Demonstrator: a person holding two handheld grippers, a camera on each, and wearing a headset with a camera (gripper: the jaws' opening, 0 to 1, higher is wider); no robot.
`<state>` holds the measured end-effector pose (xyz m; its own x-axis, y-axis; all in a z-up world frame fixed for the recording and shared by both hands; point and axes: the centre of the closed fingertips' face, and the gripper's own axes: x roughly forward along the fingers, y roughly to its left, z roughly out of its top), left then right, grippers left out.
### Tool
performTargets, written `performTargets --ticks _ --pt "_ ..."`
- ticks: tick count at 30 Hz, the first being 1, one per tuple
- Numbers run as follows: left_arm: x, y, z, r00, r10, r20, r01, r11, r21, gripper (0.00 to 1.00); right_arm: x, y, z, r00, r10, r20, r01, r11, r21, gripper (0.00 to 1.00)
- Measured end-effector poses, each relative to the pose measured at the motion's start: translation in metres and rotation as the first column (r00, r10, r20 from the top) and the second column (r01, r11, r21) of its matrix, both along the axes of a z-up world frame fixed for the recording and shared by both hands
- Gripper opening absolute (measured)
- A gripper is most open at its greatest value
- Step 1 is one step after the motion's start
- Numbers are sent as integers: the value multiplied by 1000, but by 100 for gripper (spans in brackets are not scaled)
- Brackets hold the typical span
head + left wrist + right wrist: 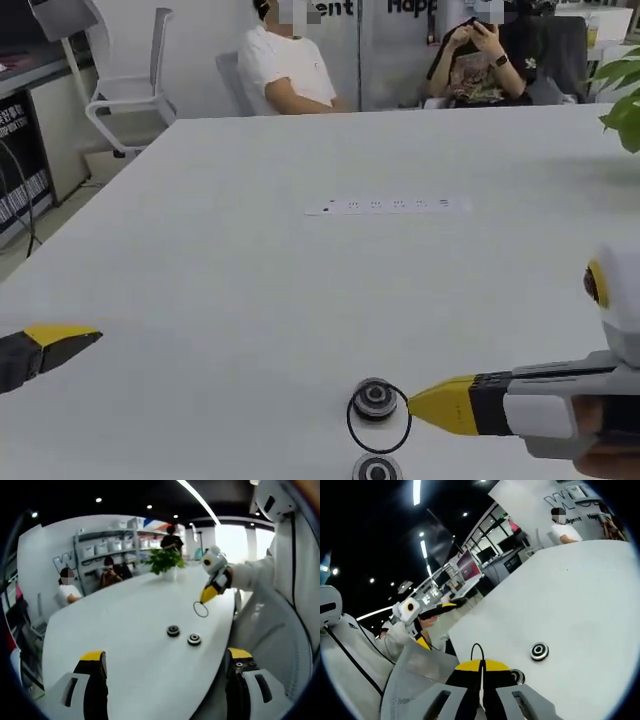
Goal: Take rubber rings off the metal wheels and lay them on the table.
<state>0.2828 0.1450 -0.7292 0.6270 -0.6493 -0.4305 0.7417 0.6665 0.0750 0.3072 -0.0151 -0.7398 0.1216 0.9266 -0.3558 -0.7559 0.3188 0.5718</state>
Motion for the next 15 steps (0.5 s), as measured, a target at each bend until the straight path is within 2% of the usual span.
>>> performTargets --ticks 4,8,11,15 --pt "-5 7 -8 999 31 -20 -31 999 -23 100 1 8 4 1000 18 6 -18 1000 7 0" --pt "-8 12 -18 998 43 -39 -44 999 -14 100 2 15 3 999 43 11 -43 999 -6 0" --pt "-8 13 -23 997 53 -60 -56 998 -37 100 4 23 3 998 69 12 -69 998 -16 0" --pt "-9 15 -33 995 57 -83 -58 998 -21 100 4 34 0 995 101 10 -101 995 -25 0"
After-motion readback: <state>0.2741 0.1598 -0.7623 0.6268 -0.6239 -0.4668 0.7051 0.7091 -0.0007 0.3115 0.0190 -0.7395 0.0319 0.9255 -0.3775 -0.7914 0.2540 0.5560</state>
